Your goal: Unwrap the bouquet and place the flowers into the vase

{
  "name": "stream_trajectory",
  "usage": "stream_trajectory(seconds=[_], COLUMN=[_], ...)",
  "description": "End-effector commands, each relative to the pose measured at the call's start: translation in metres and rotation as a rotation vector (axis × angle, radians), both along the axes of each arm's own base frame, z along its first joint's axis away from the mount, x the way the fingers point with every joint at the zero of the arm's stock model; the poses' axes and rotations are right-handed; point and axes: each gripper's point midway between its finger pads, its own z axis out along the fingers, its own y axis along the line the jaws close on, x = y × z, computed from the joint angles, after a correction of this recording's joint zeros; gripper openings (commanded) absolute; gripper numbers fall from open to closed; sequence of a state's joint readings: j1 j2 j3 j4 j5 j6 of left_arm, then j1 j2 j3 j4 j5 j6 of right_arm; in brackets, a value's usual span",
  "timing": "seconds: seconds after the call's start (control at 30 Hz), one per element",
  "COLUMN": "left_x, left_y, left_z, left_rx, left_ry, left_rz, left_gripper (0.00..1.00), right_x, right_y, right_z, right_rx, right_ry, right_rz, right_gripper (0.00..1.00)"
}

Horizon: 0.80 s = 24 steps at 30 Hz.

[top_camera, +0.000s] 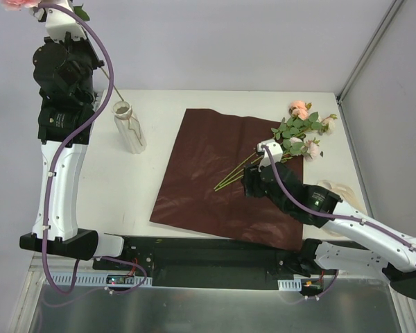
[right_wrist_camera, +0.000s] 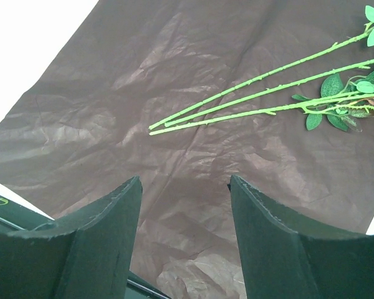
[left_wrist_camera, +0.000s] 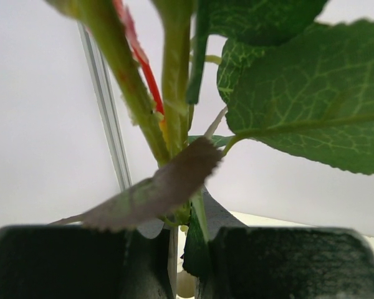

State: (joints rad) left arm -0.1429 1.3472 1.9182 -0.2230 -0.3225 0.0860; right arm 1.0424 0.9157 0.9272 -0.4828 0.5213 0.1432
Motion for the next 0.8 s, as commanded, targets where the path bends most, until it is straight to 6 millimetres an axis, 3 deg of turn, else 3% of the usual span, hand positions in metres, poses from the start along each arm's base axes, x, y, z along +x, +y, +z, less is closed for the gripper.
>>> stream_trajectory(seconds=[0.0, 0.17, 0.37, 0.77], left_x=[-0.015, -0.010, -0.015, -0.033], left_y=[0.003, 0.004, 0.006, 0.006], left_z=[0.021, -0.008, -0.028, -0.011], left_rx=[-0.007, -0.013, -0.029, -0.031], left_ry=[-0.061, 0.001, 0.035, -0.012], left_rz=[-0.003, 0.011, 0.020, 0.003], left_gripper=[0.00, 0.00, 0.00, 0.00], right_x=[0.003, 0.002, 0.002, 0.002], right_y=[0.010, 0.011, 0.010, 0.013], right_z=[0.021, 0.018, 0.017, 0.014], right_rx=[0.067, 0.070, 0.070, 0.074], right_ry=[-0.022, -0.013, -0.014, -0.007], right_rz=[0.006, 0.007, 0.004, 0.008], right_gripper=[0.61, 0.61, 0.61, 0.61])
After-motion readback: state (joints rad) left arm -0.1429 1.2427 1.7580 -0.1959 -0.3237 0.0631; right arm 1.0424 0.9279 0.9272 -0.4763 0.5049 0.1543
